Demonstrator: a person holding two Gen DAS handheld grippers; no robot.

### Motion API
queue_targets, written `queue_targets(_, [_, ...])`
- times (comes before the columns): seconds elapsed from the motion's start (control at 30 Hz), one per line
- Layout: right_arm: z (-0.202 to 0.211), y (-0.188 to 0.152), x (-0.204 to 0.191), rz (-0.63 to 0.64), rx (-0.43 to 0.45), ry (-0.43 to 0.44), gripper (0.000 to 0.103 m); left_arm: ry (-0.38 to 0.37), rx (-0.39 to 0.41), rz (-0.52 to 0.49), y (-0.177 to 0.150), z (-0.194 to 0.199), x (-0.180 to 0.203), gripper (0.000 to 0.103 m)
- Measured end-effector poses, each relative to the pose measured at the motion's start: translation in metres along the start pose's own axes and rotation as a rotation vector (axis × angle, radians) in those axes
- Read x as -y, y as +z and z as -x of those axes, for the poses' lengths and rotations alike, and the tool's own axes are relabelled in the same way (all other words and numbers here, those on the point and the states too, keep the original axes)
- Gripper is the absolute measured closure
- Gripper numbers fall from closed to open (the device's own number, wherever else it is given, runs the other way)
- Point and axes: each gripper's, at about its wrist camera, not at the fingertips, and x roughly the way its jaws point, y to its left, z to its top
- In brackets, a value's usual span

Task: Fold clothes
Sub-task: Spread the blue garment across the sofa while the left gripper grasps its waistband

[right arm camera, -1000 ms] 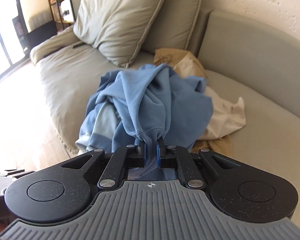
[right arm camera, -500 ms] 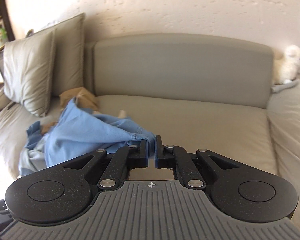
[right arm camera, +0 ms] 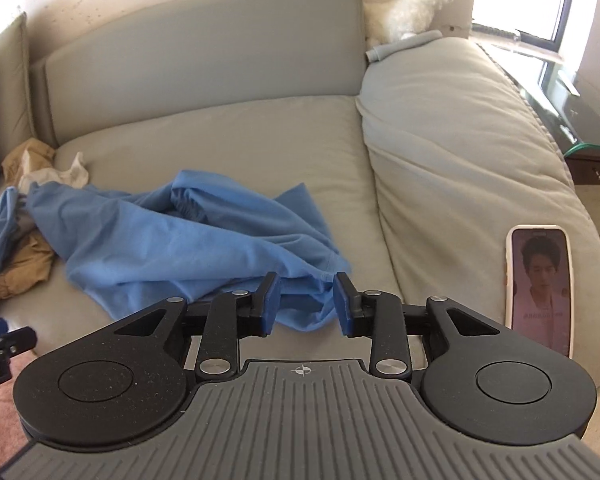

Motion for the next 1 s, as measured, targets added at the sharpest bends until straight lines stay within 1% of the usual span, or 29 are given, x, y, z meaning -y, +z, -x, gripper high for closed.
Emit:
queue_targets(0.07, [-0.003, -0.007, -0.002, 0.006, -0.013, 0.035, 0.068, 0.005, -0.002, -0.025, 0.002, -0.004, 0.006, 0.056])
queue_targets(0.13, [-0.005, -0.017, -0.007, 0.012, -0.030, 0.072, 0.066, 0.020, -0.006, -0.054, 0.005, -0.014, 0.011, 0.046])
queue_targets(0.17, [-0.006, -0.020, -0.010, 0.015, -0.035, 0.081, 0.064, 0.026, -0.007, -0.063, 0.005, -0.020, 0.012, 0.044])
queue_targets(0.23, [-0.014, -0.025, -0.016, 0.029, -0.049, 0.100, 0.057, 0.040, -0.007, -0.081, 0.007, -0.031, 0.015, 0.042])
queue_targets(0.33, [-0.029, -0.026, -0.021, 0.049, -0.060, 0.106, 0.057, 0.052, 0.005, -0.102, 0.009, -0.045, 0.019, 0.040])
queue_targets(0.4, [-0.037, -0.025, -0.023, 0.059, -0.061, 0.099, 0.057, 0.055, 0.033, -0.110, 0.011, -0.053, 0.021, 0.039])
queue_targets(0.47, [-0.044, -0.022, -0.023, 0.064, -0.065, 0.094, 0.057, 0.038, 0.070, -0.118, 0.014, -0.058, 0.024, 0.039])
queue_targets(0.53, [-0.050, -0.019, -0.023, 0.069, -0.071, 0.089, 0.052, 0.006, 0.108, -0.137, 0.018, -0.063, 0.028, 0.039])
queue_targets(0.6, [-0.055, -0.016, -0.021, 0.077, -0.073, 0.083, 0.051, -0.037, 0.119, -0.146, 0.022, -0.069, 0.032, 0.039])
queue_targets(0.7, [-0.057, -0.011, -0.016, 0.068, -0.073, 0.083, 0.051, -0.125, 0.123, -0.127, 0.026, -0.074, 0.030, 0.041])
queue_targets(0.73, [-0.057, -0.011, -0.014, 0.063, -0.075, 0.081, 0.050, -0.142, 0.130, -0.126, 0.026, -0.075, 0.030, 0.041])
queue_targets(0.87, [-0.057, -0.009, 0.001, 0.042, -0.084, 0.057, 0.049, -0.144, 0.142, -0.179, 0.028, -0.082, 0.034, 0.042])
queue_targets(0.9, [-0.058, -0.009, 0.005, 0.041, -0.090, 0.052, 0.049, -0.153, 0.137, -0.186, 0.029, -0.084, 0.034, 0.045])
queue_targets(1.0, [-0.059, -0.010, 0.013, 0.035, -0.107, 0.052, 0.049, -0.187, 0.119, -0.205, 0.035, -0.090, 0.039, 0.045])
